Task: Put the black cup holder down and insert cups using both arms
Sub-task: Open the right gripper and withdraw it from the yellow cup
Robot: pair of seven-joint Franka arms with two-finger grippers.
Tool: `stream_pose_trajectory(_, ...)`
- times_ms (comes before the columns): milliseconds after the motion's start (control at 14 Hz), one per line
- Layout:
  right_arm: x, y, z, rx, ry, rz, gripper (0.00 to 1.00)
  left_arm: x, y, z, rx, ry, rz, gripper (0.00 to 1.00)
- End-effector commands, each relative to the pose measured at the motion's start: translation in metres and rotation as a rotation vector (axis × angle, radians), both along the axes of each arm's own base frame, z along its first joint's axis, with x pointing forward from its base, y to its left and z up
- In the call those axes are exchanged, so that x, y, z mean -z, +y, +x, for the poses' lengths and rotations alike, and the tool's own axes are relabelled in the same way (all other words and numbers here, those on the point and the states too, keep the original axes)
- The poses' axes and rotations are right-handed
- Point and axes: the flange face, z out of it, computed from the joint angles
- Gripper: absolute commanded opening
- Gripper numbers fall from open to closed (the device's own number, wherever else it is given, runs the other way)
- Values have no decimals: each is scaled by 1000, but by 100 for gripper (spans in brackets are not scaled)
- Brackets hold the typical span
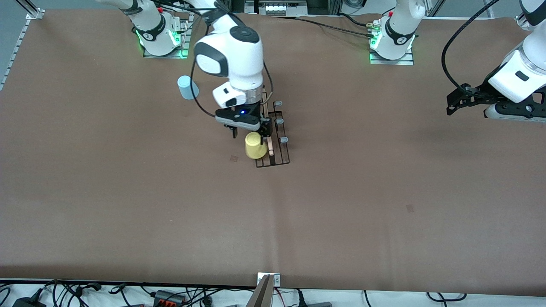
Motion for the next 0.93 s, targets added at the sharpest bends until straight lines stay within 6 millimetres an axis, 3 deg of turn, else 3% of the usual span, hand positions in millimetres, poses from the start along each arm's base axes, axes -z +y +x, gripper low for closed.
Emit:
stream_pose_trajectory(0,-56,-65,26,-26,87,8,100,-4,1,3,9,6,-3,100)
stream_pose_trajectory(427,-154,-279,87,-188,378,37,100,-5,-2,2,8,11,-3,100)
stream_pose_trajectory(641,-176,-374,97,-236,445,29,100,-5,-1,1,8,14,-2,100)
stream_pose_trajectory(854,-204,-449,93,-178,472,36,100,-5,-2,1,8,16,-2,100)
